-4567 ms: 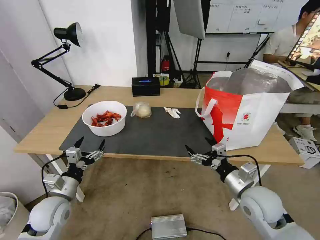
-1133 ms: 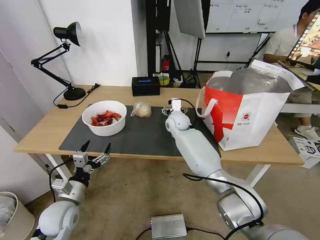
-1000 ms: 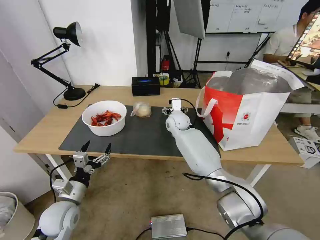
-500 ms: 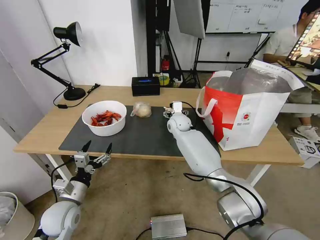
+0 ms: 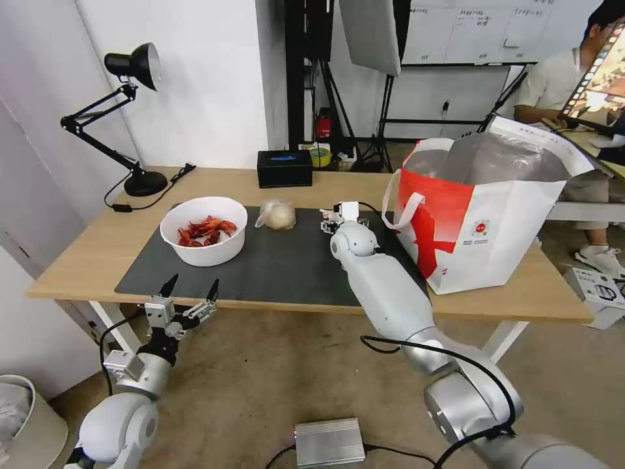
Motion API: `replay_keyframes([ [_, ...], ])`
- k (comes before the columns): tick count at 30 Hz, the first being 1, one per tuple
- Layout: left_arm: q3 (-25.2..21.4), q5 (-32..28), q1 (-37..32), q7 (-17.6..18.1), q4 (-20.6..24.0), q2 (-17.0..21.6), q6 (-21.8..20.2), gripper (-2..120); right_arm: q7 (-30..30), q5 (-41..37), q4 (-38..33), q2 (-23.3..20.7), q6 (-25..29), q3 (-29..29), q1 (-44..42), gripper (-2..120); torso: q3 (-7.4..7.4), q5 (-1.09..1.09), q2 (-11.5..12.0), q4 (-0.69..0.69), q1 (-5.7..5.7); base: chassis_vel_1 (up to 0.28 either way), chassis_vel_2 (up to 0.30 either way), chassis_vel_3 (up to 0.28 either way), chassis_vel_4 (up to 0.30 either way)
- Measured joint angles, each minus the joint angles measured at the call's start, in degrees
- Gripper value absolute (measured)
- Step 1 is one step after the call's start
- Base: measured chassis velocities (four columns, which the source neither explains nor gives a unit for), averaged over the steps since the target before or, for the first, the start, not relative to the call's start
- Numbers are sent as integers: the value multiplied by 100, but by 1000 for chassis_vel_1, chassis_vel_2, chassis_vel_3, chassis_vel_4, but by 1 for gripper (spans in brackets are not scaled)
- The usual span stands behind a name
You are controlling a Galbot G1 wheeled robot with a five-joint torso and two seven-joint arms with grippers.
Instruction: Pick up the trash from the table and place it into the takeout bag.
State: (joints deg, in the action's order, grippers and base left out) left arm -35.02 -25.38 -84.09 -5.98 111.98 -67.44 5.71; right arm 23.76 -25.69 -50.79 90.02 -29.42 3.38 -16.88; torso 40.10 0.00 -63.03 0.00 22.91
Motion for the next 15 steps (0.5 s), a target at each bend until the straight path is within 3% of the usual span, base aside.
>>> replay_keyframes([
  [9,5,2,8,1,0,-2,1,100,-69,-110,28,1,22,43,23,94,0,0,0,0,0,0,0,0,0],
  [12,6,2,5,2,5,-4,2,100,-49,-231,13,2,24,51,37,75,0,0,0,1,0,0,0,0,0],
  [15,12,2,7,2,9,-4,2,100,-21,-292,4,1,19,56,38,68,0,0,0,0,0,0,0,0,0],
])
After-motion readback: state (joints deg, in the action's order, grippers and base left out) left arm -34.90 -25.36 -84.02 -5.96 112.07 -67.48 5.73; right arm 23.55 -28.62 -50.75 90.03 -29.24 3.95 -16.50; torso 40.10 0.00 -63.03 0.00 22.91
